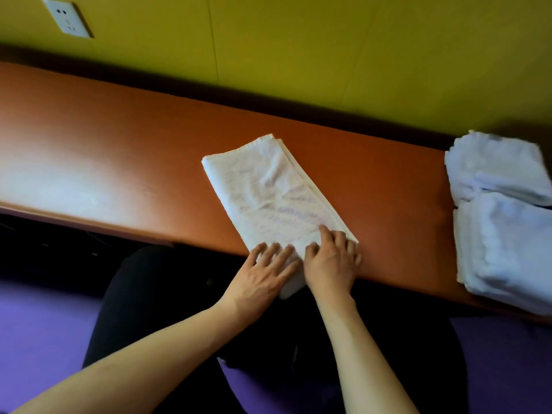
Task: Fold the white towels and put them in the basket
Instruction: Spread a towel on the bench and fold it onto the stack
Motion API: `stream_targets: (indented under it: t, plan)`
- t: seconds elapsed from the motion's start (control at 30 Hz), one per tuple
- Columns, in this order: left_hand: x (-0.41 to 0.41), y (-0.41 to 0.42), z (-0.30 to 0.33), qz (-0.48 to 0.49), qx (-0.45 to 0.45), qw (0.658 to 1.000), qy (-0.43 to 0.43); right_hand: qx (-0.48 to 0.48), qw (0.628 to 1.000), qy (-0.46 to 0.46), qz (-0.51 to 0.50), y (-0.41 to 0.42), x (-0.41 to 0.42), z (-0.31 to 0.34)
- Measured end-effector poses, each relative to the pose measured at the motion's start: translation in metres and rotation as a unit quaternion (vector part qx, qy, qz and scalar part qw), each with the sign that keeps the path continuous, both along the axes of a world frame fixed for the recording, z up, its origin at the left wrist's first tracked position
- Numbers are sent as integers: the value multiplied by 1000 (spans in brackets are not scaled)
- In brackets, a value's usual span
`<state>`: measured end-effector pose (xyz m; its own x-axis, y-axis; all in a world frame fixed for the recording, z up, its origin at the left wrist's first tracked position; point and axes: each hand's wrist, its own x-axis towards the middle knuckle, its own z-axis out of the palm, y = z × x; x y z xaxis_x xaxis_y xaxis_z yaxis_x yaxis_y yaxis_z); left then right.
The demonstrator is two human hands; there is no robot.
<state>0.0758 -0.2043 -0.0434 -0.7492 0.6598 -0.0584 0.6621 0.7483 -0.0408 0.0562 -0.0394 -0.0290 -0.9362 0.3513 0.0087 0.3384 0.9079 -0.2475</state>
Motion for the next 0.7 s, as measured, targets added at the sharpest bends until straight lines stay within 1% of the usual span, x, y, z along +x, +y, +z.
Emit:
stream_targets:
  t: [0.07,0.2,0.4,0.47,0.5,0.57,0.63,0.7]
  plan:
    - [2,-6,-6,4,-12,1000,5,-1,1000,-8,11,4,-1,2]
    - [3,-8,-5,13,-33,999,-12,14,997,-53,63,17,-1,6]
    - [4,-17,9,2,-7,999,-35,17,990,-84,108,35,21,16]
    - [11,-25,17,17,46,998,-33,24,992,-79,101,38,36,21]
    - [14,-28,21,28,93,995,-36,30,991,-80,100,39,42,24]
    - [22,-35,29,45,193,979,-57,18,988,-71,140,40,54,29]
    - [28,-41,39,64,278,952,-110,-39,975,-55,211,44,63,35]
    - [34,-45,50,121,360,910,-166,-111,951,-64,283,49,70,44]
